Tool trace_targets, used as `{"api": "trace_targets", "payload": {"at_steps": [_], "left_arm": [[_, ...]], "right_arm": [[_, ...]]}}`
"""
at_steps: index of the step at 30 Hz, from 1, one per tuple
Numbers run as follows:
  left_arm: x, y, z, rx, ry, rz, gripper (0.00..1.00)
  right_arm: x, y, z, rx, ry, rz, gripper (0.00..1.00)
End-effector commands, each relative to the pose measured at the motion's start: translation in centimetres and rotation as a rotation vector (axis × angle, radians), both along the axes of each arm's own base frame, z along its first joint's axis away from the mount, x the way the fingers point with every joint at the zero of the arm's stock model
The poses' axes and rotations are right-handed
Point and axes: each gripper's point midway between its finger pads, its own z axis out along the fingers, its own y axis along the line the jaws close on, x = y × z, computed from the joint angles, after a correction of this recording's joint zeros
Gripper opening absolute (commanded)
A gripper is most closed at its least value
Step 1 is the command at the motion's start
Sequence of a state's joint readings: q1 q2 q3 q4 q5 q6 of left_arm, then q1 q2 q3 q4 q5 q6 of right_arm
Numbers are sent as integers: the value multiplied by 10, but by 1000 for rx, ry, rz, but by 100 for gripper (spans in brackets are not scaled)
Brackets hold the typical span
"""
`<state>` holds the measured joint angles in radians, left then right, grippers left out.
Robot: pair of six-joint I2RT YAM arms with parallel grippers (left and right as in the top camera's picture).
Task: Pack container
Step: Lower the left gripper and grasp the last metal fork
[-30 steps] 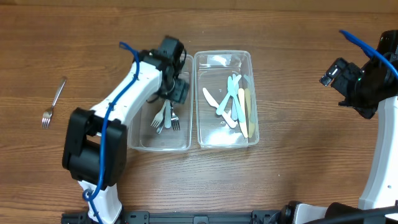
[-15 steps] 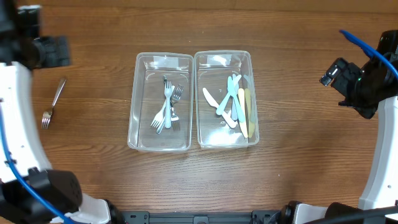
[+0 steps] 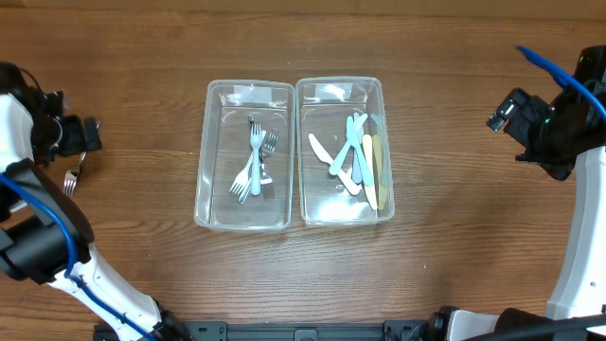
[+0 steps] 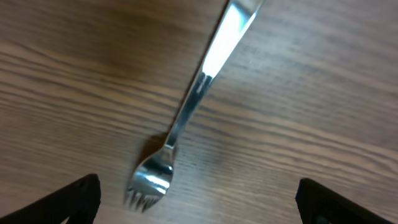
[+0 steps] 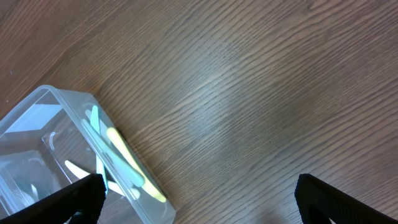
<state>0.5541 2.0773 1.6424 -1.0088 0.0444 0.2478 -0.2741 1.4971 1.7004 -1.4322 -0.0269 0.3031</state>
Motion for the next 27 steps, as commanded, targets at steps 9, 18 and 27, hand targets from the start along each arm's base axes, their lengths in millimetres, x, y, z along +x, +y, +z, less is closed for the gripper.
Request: {"api": "trace_targets", "payload": {"at_steps": [9,18,27], "left_arm": [[-43,-5,-71,7,92,0,100],[-41,-5,-74,6,77,-1,75],[-42,-10,-74,-17,77,-3,27]], "right_arm": [[1,1,1,-6,-7,16,100],[1,1,1,-6,-7,16,100],[2,1,2,-6,-8,16,100]]}}
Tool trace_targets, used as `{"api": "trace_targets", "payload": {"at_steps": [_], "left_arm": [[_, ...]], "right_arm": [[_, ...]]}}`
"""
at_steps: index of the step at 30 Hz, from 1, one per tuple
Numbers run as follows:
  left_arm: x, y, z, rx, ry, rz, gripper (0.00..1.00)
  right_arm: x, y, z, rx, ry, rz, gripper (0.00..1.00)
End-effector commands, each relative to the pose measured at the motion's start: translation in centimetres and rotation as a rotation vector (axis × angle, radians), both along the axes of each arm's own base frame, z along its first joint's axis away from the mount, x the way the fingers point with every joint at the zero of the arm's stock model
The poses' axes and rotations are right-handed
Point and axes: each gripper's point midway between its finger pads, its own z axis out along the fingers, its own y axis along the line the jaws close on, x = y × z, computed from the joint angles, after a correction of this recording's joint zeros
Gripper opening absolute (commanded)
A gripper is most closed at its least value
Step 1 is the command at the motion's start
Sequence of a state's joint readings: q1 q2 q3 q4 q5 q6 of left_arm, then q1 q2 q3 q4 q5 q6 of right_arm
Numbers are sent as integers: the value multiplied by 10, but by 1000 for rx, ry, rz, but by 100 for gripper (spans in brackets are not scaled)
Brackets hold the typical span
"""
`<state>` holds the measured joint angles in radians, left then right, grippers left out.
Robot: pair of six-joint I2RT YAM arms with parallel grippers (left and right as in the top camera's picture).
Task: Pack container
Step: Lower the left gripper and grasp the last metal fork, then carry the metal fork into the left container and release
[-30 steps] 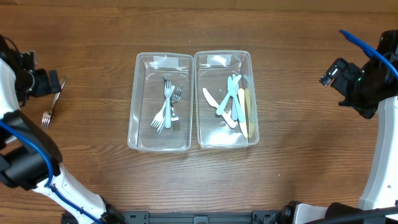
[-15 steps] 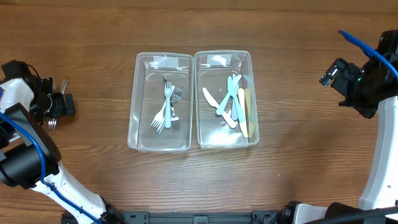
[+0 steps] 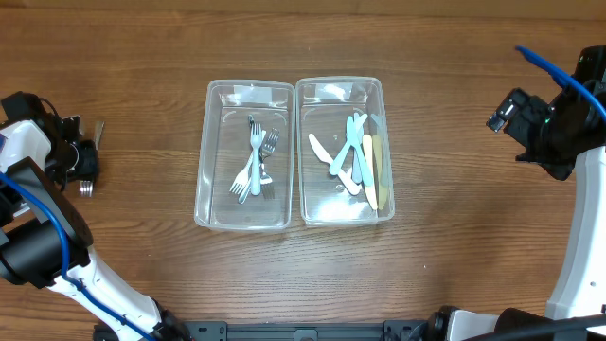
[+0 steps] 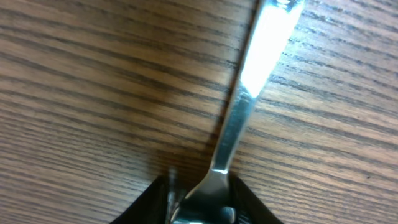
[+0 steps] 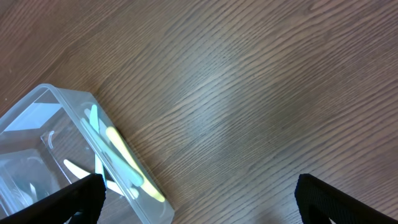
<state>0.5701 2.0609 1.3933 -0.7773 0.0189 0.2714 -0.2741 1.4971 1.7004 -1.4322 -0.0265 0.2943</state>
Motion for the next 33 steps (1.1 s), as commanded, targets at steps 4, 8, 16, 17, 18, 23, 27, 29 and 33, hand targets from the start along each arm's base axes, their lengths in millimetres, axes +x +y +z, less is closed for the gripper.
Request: {"api": "trace_targets", "payload": {"at_steps": [4,8,16,17,18,23,27,29,33], "left_arm": [[-18,-8,-20,-41,62,3,16],[-16,-10,-20,-53,53,0,11],[-5,-19,-3,-98,-6,31,4],[-2,-20,8,-92,-25,37,4],[5,-21,29,-73,-59,44,4],[31,-62,144,30,-269,-39,4],[27,-144,227,103,-432,-196,4],[21,-183,240,82,-457,-261,4],[15,-264,228,-11,-431,-379,4]], "right_arm": [[2,1,2,-2,-9,8,100],[2,1,2,-2,-9,8,100],[3,1,2,-5,-13,11,100],[3,1,2,-6,-16,11,100],[4,1,3,-7,-19,11,100],[9,-1,5,-13,-41,11,100],[12,-1,5,-14,-48,11,100],[13,-2,3,-13,-43,12,100],[17,-3,-8,-3,-10,13,100]]}}
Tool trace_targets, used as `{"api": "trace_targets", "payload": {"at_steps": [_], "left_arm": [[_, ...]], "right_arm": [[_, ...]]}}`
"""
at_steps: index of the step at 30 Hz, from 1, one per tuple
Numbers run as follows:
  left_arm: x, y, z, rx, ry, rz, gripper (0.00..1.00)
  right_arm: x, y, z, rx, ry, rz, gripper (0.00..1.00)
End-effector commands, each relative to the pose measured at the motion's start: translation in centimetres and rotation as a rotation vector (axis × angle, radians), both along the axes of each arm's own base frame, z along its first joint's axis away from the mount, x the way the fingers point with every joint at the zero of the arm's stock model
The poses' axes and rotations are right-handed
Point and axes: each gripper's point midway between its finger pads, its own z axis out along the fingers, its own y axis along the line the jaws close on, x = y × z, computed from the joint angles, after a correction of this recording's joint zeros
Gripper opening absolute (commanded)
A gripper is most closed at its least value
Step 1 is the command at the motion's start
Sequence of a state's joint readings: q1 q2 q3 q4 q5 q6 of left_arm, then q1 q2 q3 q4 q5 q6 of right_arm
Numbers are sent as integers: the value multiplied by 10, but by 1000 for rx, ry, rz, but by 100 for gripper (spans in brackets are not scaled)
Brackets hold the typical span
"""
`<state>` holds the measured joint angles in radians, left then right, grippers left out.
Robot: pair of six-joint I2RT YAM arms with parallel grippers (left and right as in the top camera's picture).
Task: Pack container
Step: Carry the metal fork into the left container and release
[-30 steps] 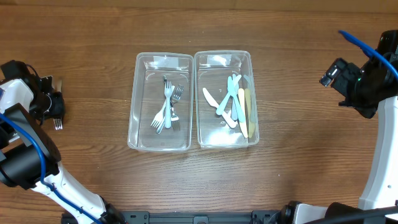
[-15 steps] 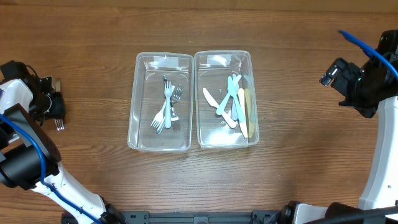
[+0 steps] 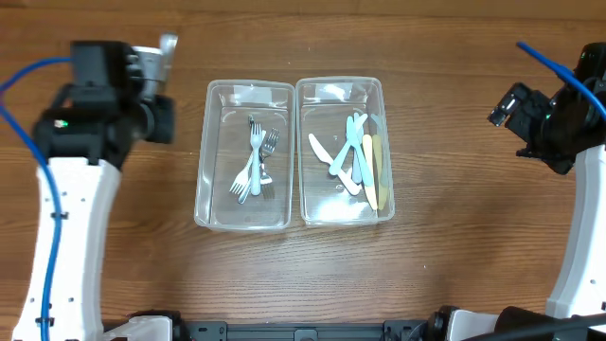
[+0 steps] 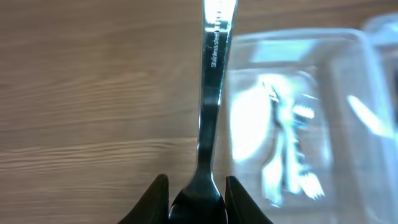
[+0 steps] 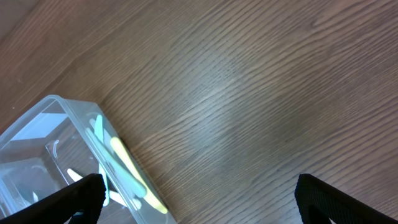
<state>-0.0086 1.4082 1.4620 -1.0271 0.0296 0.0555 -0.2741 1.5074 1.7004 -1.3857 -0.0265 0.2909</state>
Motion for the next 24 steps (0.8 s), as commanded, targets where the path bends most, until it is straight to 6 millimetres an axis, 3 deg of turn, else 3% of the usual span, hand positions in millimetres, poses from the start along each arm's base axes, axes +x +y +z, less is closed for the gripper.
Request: {"api": "trace_targets", "payload": {"at_steps": [1,6,8,12,13,15,16,17,20,22,24], "left_arm": [[-1,-53,-24,-46,65,-48,4],[6,-104,-75,-36,163,-150,4],[12,-122,-108,-22,226,-185,4],[19,-130,-156,2,320,-194,5],[19,-129,-165,7,342,-193,10],[18,-129,-175,14,366,-193,13],[18,-129,-176,15,369,-192,18],[18,-129,-175,14,366,-193,35],[25,-132,-161,5,328,-195,60],[30,-133,-140,-1,273,-209,73],[34,-131,-111,5,201,-223,93]], "right_arm": [[7,1,-12,11,34,10,100],[14,6,-26,20,74,32,100],[17,14,-29,19,83,59,100],[18,25,-29,11,85,108,100],[19,26,-29,10,86,115,100],[19,28,-29,10,85,119,100],[19,28,-29,10,85,119,100],[19,28,-29,10,85,119,100],[19,30,-29,9,85,125,100],[22,39,-28,3,79,162,100],[28,58,-27,-13,63,239,100]]}}
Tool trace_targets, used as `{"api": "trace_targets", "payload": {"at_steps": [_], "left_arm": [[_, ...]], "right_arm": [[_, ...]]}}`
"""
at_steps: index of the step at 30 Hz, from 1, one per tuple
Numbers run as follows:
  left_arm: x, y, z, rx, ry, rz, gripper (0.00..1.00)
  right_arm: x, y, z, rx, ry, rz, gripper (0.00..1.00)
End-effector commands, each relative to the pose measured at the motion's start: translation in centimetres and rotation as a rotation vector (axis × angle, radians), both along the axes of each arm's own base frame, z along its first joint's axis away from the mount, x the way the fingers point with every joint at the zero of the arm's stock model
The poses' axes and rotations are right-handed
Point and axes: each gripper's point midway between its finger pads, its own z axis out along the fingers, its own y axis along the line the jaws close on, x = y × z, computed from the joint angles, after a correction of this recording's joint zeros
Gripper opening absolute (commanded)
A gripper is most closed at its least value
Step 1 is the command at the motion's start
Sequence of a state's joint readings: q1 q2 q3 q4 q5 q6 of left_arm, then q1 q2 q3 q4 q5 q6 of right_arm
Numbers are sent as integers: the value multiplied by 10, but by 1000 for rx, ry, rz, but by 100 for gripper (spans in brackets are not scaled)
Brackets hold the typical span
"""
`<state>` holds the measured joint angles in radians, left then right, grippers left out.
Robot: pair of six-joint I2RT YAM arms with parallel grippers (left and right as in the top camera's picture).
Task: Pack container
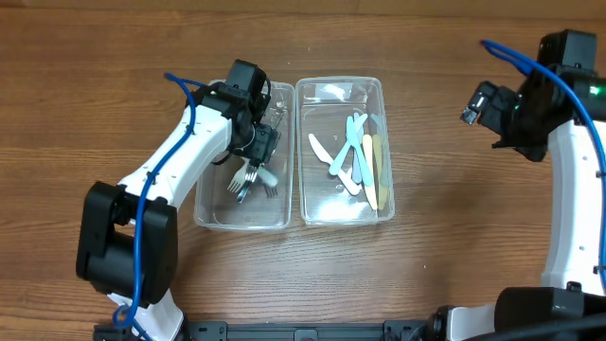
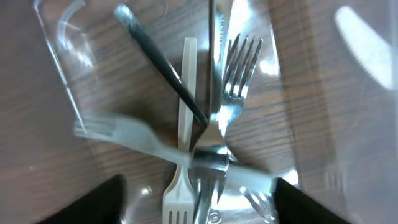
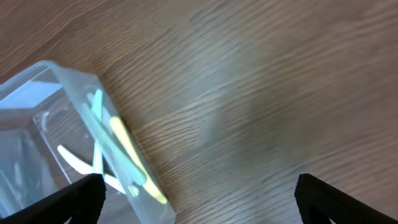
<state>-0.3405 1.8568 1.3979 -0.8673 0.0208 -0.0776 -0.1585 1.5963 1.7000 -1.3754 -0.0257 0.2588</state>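
Two clear plastic containers stand side by side. The left container [image 1: 210, 189] holds a pile of forks [image 1: 251, 176]. My left gripper [image 1: 262, 142] hangs low over that pile, open, fingers wide apart in the left wrist view [image 2: 199, 208]. A metal fork [image 2: 210, 124] lies free on the pile between them, handle pointing away, crossing a white plastic fork [image 2: 181, 168] and another metal fork [image 2: 239, 68]. The right container [image 1: 379, 95] holds blue, white and yellow plastic knives [image 1: 358, 156]. My right gripper [image 1: 485, 104] is open and empty above bare table, right of that container.
The brown wooden table [image 1: 454, 246] surrounds both containers. In the right wrist view the right container's corner [image 3: 93, 143] shows at the left, with its knives inside. My left arm [image 1: 166, 166] reaches in diagonally from the lower left.
My left gripper held the metal fork just left of the left container's far corner. Now it is open over that container and the fork lies on the pile. My right arm shifted slightly.
My left gripper was open over a metal fork lying on the table at the far left. Then it was shut on the fork's head. Then it held the fork lifted near the left container. Now the fork lies in that container, let go.
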Motion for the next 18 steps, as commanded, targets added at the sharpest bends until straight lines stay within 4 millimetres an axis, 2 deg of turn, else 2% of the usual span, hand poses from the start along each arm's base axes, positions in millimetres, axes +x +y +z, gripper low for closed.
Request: {"api": "trace_targets", "payload": {"at_steps": [1,4,5,7,10,12,14,18], "left_arm": [[18,3,79,-26,-206,-7,100],[27,17,129,-31,-362,37,100],[33,22,150,-53,-437,56,100],[53,34,185,-89,-584,95,100],[78,46,214,-122,-729,136,100],[86,58,225,-72,-790,146,100],[91,80,228,20,-821,194,100],[71,104,229,103,-783,278,100]], "right_arm": [[11,32,2,-26,-31,131,100],[36,58,14,-71,-140,217,100],[54,70,25,-80,-231,241,100],[80,79,45,-84,-364,253,100],[106,87,73,-66,-526,266,100],[114,88,79,-88,-565,294,100],[111,84,74,-121,-538,302,100],[93,67,67,-168,-460,220,100]]}}
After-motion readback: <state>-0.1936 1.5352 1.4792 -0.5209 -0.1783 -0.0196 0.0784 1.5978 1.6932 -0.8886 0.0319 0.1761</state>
